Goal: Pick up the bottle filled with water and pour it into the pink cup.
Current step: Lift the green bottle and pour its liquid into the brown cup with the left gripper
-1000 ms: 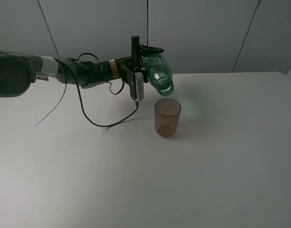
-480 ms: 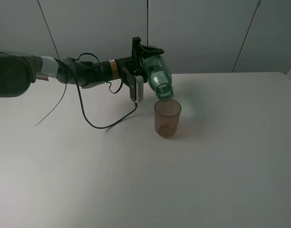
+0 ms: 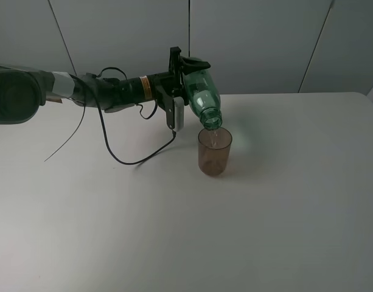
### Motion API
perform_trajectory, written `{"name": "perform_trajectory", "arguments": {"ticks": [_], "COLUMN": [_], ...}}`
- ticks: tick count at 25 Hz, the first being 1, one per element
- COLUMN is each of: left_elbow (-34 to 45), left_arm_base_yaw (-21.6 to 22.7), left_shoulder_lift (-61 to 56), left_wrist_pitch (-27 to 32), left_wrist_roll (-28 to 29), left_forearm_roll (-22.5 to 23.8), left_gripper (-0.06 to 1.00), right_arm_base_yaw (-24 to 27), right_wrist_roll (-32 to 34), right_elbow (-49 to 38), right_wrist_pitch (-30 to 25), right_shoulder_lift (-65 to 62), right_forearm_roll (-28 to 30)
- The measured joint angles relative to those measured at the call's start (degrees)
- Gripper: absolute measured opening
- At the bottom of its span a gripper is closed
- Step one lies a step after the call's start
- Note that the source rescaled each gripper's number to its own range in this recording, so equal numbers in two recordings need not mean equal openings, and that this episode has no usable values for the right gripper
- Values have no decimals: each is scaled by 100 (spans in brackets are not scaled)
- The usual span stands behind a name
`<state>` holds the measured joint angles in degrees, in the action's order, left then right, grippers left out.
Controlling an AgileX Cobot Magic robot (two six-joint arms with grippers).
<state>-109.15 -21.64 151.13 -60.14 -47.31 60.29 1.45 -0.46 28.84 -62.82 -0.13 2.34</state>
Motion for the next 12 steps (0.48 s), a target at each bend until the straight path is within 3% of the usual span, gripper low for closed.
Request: {"name": "perform_trajectory", "arguments": {"ticks": [12], "left_elbow": [-132], "left_arm_base_yaw": [0], "left_shoulder_lift": [0], "left_wrist_pitch": [28], "left_wrist_roll": [-71], "left_forearm_roll": [-23], "left_gripper": [0], "right_arm_base_yaw": [0], "right_wrist_roll": [0], "right_elbow": [0], "right_wrist_pitch": [0], "right_shoulder_lift": [0], "right_forearm_roll": [0]}}
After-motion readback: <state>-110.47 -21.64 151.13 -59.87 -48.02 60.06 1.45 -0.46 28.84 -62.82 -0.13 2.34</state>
